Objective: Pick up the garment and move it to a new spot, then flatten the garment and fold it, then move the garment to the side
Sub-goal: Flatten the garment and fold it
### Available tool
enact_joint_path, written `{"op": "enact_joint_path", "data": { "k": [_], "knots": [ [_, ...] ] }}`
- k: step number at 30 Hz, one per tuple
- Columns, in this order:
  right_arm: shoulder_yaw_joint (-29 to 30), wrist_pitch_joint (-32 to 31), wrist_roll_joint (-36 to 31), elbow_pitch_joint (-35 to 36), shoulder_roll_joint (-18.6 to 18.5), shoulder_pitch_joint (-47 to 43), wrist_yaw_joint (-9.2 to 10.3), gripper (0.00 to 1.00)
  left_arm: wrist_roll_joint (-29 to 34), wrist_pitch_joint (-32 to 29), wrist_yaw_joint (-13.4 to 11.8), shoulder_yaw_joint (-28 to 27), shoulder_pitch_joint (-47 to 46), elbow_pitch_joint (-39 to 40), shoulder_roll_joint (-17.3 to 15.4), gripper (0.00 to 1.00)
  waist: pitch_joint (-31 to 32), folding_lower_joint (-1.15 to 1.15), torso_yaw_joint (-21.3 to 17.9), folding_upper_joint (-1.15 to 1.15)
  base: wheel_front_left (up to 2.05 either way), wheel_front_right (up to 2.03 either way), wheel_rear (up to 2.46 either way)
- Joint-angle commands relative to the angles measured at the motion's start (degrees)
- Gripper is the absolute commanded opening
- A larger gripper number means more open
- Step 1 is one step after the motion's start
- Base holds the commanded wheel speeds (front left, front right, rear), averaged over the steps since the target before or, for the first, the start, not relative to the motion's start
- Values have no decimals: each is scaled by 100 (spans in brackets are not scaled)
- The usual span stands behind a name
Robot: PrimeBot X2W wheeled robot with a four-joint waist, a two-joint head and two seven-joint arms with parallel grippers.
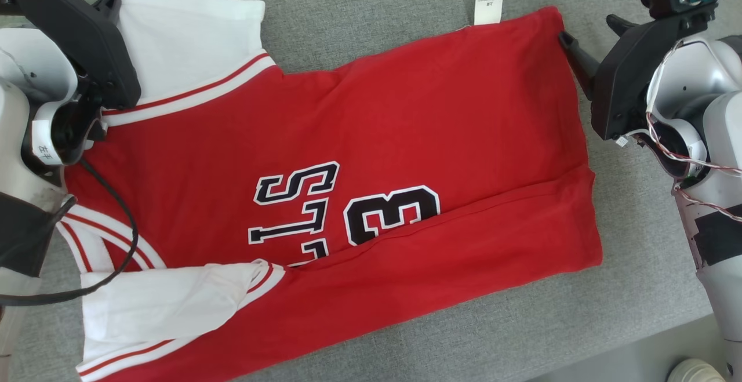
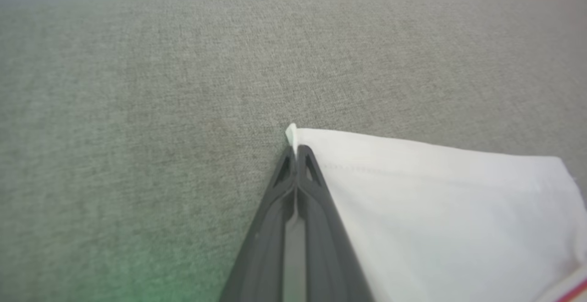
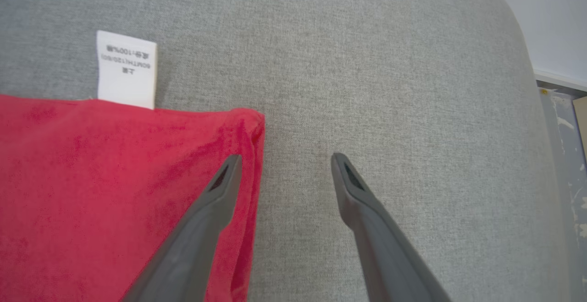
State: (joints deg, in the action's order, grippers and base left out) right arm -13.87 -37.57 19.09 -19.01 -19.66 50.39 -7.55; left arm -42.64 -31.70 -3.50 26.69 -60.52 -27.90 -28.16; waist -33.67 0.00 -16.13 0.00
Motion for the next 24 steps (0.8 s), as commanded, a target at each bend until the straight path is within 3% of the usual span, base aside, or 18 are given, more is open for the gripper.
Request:
{"op": "enact_joint_path", "data": {
  "k": [1,9,20,22,23,24],
  "knots": [
    [1,-106,16,56,4,67,13,100,-65,-182,-8,152,297,-45,50,0,6,0,25,0,0,0,0],
    [20,-173,-196,-96,8,389,14,100,-91,-221,-86,140,265,271,48,0,-92,0,154,0,0,0,0],
    [-764,-764,6,-742,-166,601,5,100,-141,-259,-138,229,408,608,121,0,-279,0,338,0,0,0,0],
    [-835,-798,79,-774,-208,627,1,27,-174,-269,-106,239,398,629,136,0,-281,0,344,0,0,0,0],
    [-868,-825,108,-787,-233,641,1,0,-191,-272,-90,242,386,635,145,0,-279,0,346,0,0,0,0],
    [-889,-835,137,-799,-263,658,1,0,-177,-239,-89,244,364,650,147,0,-274,0,346,0,0,0,0]
  ]
}}
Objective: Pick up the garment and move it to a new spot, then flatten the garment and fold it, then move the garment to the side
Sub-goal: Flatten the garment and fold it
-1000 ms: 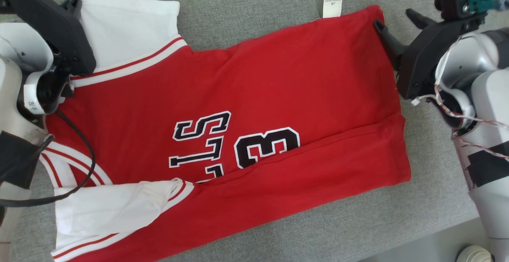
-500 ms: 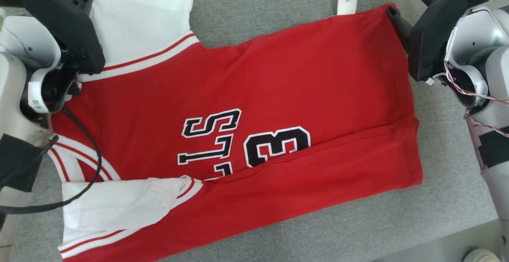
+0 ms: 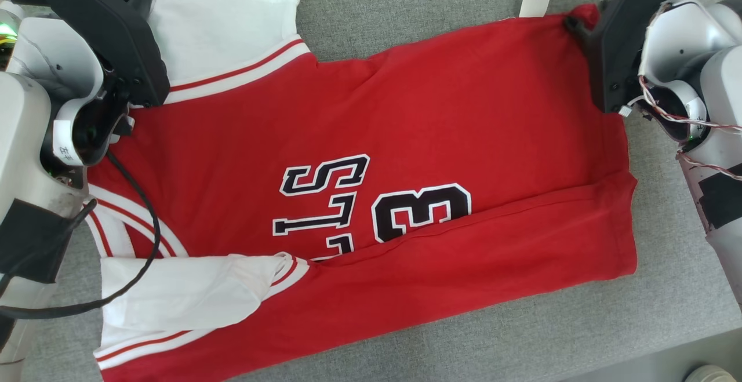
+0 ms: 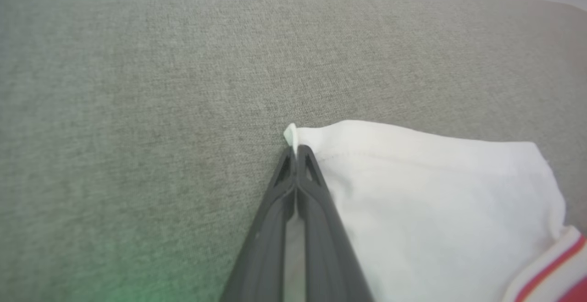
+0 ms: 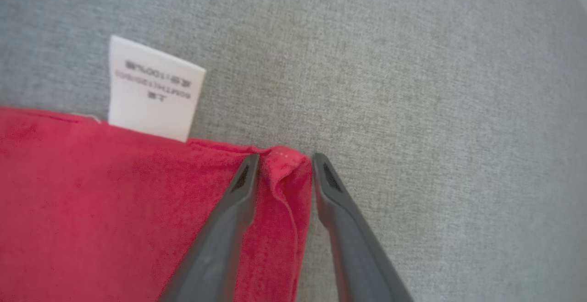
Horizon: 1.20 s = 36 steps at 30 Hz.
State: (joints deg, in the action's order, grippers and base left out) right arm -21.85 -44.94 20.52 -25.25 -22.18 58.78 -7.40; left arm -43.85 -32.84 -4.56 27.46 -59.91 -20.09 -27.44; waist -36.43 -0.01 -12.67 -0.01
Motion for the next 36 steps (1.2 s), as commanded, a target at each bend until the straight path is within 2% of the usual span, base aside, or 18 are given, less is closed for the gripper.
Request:
{"op": "enact_joint_path", "data": {
  "k": [1,3,9,16,20,25,29,36],
  "knots": [
    [-53,-28,-23,-169,-41,-143,-5,0,-38,-61,33,152,267,-114,74,0,5,1,-3,1,0,0,0],
    [78,124,-79,-183,-28,-69,1,0,36,180,71,75,171,-60,56,0,10,1,-8,1,0,0,0],
    [636,1035,-426,-330,344,71,0,0,202,1502,540,-181,-49,20,17,0,53,1,2,1,0,0,0],
    [709,1452,-542,-719,625,-2,-1,0,176,2201,762,-306,-33,-237,56,0,179,1,112,1,0,0,0],
    [675,1731,-487,-735,556,-64,-1,0,77,2672,849,-377,202,-187,192,0,326,1,229,1,0,0,0],
    [563,1883,-324,-656,472,-190,-1,0,-152,2965,955,-509,502,5,238,0,509,1,330,1,0,0,0],
    [459,1954,-195,-588,305,-384,-1,0,-398,3148,1015,-603,862,317,189,0,768,1,432,1,0,0,0],
    [248,2186,-27,-407,-6,-837,-1,0,-705,3438,1164,-407,1671,1073,237,0,1215,1,645,1,0,0,0]
  ]
}}
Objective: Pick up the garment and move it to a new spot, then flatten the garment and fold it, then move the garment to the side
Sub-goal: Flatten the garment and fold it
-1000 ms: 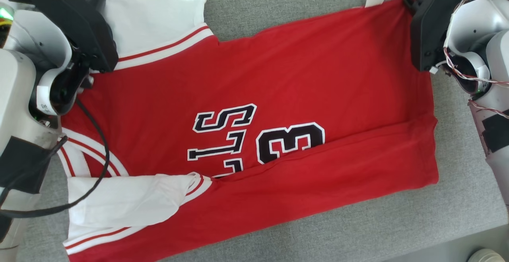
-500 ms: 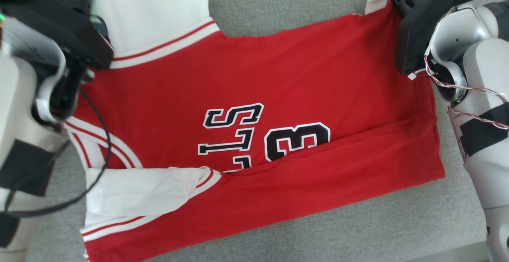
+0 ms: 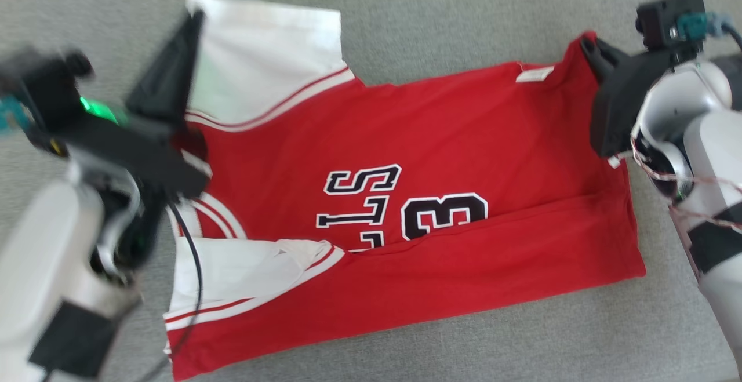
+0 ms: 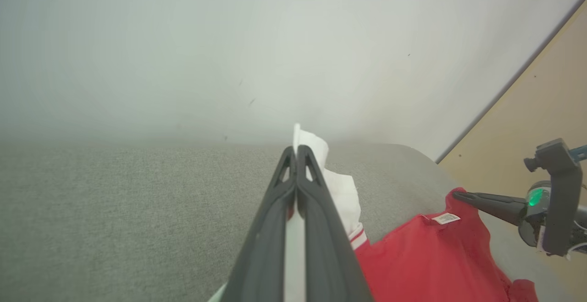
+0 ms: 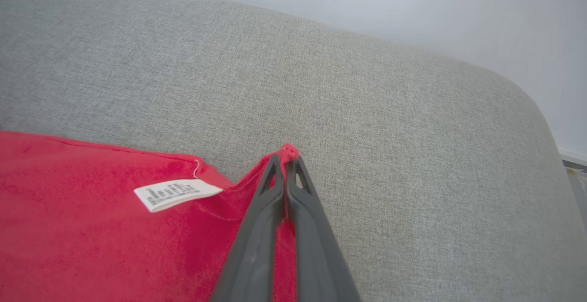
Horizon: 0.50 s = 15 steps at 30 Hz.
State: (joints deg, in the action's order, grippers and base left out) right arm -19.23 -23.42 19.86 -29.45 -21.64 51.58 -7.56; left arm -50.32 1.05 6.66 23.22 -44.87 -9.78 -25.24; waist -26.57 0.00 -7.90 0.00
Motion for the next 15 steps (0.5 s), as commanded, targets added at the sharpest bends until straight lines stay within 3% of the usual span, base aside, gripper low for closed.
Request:
{"op": "enact_joint_path", "data": {
  "k": [1,9,15],
  "knots": [
    [-23,83,54,39,-110,-204,15,0,-107,128,34,21,318,153,13,0,291,0,199,0,0,0,0],
    [-80,376,116,164,-510,-943,16,0,-405,776,-12,-54,1816,991,76,0,668,0,467,0,0,0,0],
    [-194,482,16,115,-735,-1309,16,0,-595,1125,-30,-16,2757,1227,309,0,832,0,618,0,0,0,0]
  ]
}}
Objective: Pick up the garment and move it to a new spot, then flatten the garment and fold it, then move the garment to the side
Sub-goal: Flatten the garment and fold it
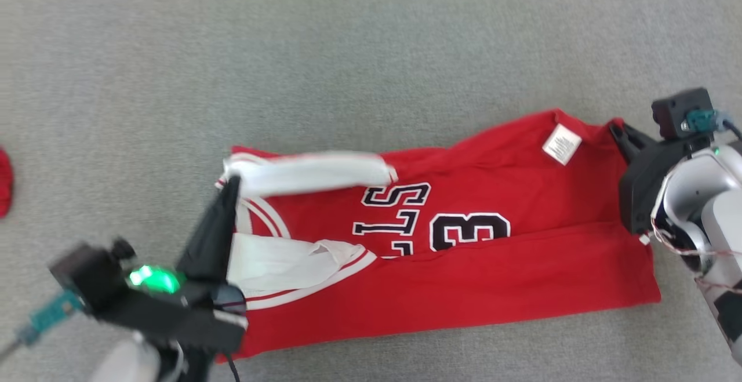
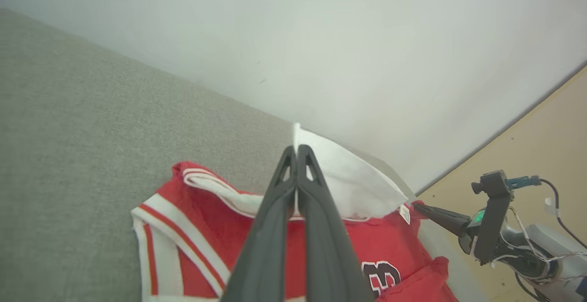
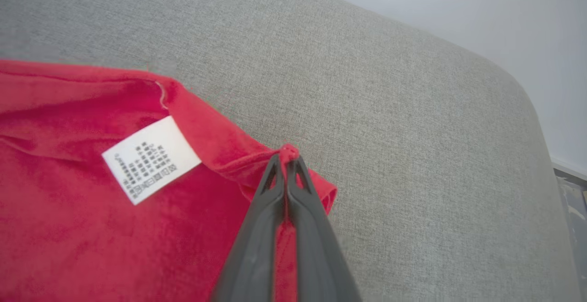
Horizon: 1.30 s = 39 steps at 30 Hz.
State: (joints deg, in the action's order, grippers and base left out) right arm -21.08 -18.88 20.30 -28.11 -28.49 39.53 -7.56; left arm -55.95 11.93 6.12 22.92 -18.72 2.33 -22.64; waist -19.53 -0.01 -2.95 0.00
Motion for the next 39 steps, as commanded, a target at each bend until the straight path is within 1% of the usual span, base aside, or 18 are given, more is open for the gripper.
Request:
{"op": "enact_joint_path", "data": {
  "k": [1,7,13,18,23,24,25,26,27,28,31,33,34,35,36,39],
  "knots": [
    [-25,15,-13,-44,-60,-154,16,0,-64,79,30,20,256,18,87,0,156,1,144,0,0,0,0],
    [-233,-208,-17,-71,-307,-440,16,0,-247,213,74,131,819,-159,341,0,343,1,260,0,0,0,0],
    [-180,-329,17,77,-436,-671,16,0,-300,285,98,5,1218,-248,360,0,489,1,259,0,0,0,0],
    [-152,-462,46,139,-379,-818,16,0,-297,300,105,0,1380,-282,386,0,542,1,250,0,0,0,0],
    [-121,-774,27,241,-394,-993,16,0,-231,312,114,39,1472,-438,451,0,604,1,232,0,0,0,0],
    [-92,-827,22,262,-376,-1032,16,23,-229,308,110,31,1509,-481,472,0,619,1,222,0,0,0,0],
    [-30,-870,31,274,-345,-1058,16,80,-181,305,92,46,1535,-533,455,0,630,1,211,0,0,0,0],
    [-15,-876,18,325,-314,-1079,16,100,-126,307,87,78,1536,-576,436,0,647,1,201,0,0,0,0],
    [32,-862,4,359,-292,-1102,16,100,-63,290,89,146,1541,-623,407,39,661,1,193,0,0,0,0],
    [60,-850,-20,388,-282,-1138,16,100,-1,281,56,179,1558,-680,395,100,678,1,186,0,0,0,0],
    [211,-719,-18,481,-158,-1262,16,100,215,311,-32,93,1612,-855,485,100,769,1,179,0,0,0,0],
    [388,-607,47,553,-64,-1375,16,100,421,328,-108,-72,1662,-952,549,100,837,1,186,0,0,0,0],
    [501,-547,108,587,19,-1447,16,100,601,333,-132,-219,1664,-945,608,100,880,1,195,0,0,0,0],
    [756,-449,189,675,164,-1633,16,100,967,329,-141,-555,1774,-887,779,100,967,1,216,0,0,0,0],
    [863,-411,201,716,211,-1725,16,100,1135,325,-135,-744,1843,-847,870,100,1005,1,223,0,0,0,0],
    [1235,-272,222,877,430,-1997,16,100,1676,327,-55,-1353,2028,-637,1219,100,1122,1,237,0,0,0,0]
  ]
}}
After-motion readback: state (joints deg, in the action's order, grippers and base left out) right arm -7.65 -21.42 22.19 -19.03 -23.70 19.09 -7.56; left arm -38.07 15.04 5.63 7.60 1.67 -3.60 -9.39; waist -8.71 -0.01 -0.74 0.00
